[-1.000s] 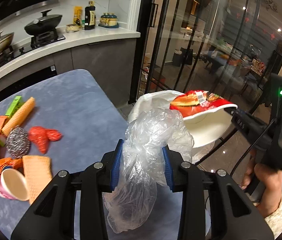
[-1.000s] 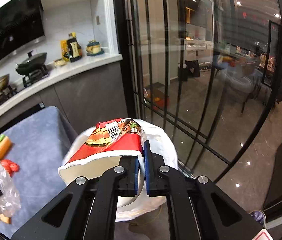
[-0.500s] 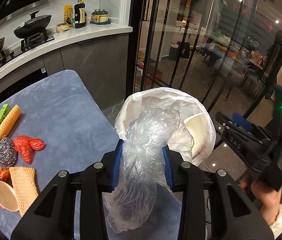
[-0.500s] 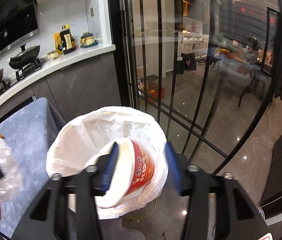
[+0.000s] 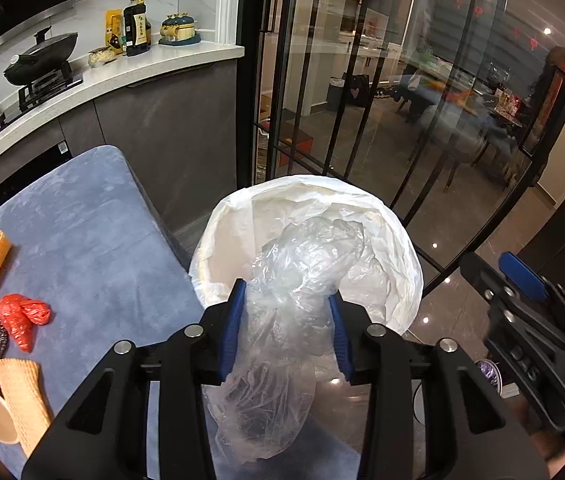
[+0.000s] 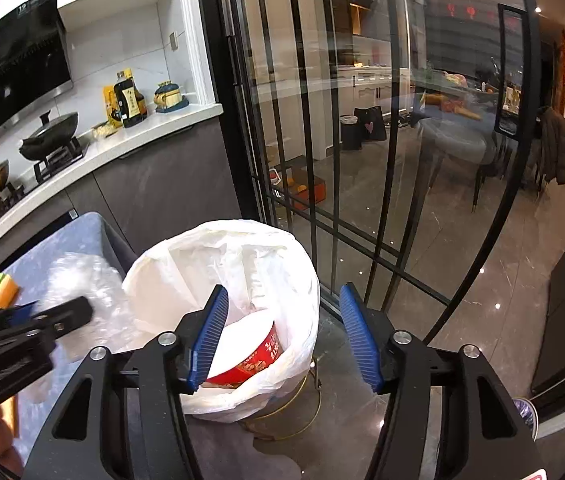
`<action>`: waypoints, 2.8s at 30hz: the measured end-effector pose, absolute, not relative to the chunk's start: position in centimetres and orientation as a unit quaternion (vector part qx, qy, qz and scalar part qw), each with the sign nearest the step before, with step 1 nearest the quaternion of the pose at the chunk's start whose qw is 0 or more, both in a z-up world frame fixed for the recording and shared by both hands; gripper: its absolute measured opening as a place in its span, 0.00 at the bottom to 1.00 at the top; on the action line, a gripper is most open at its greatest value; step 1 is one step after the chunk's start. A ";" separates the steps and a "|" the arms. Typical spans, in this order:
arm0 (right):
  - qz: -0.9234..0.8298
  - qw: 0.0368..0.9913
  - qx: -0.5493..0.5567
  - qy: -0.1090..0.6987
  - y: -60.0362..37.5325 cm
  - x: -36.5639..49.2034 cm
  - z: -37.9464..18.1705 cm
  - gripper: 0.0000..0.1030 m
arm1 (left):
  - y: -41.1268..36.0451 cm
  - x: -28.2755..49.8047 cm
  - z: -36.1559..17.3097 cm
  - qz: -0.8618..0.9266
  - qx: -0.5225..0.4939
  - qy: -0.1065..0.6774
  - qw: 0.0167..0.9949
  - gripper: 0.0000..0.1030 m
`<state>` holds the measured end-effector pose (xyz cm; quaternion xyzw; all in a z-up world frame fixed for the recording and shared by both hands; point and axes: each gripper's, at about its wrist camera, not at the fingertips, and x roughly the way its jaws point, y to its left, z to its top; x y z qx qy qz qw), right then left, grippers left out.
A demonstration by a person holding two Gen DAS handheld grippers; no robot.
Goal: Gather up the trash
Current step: 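Carry the bucket and plastic bag over the bin and open both tools, then move both tools back over the remaining trash on the table, then grasp the orange foam net with the right tool while the left tool grasps the orange bag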
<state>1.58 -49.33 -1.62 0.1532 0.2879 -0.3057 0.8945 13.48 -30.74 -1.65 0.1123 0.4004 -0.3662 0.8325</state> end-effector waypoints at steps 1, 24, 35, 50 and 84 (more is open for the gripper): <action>-0.306 0.895 0.153 0.287 -49.3 1.5 -1.6 0.56 | -30.9 13.6 -1.8 -0.362 0.113 0.402 0.833 0.40; -0.283 0.909 0.138 0.272 -46.2 1.8 0.1 0.63 | -25.9 15.3 0.0 -0.310 0.055 0.384 0.868 0.69; -0.235 0.925 0.118 0.273 -40.8 3.5 1.0 0.68 | -16.2 16.3 0.9 -0.231 0.018 0.391 0.891 0.69; -0.128 0.939 0.085 0.308 -29.5 6.4 0.4 0.68 | -0.3 16.6 1.0 -0.112 -0.040 0.400 0.909 0.76; -0.027 0.896 0.061 0.438 -16.6 12.5 -9.4 0.54 | 11.1 16.2 -2.5 -0.071 -0.100 0.428 0.895 0.83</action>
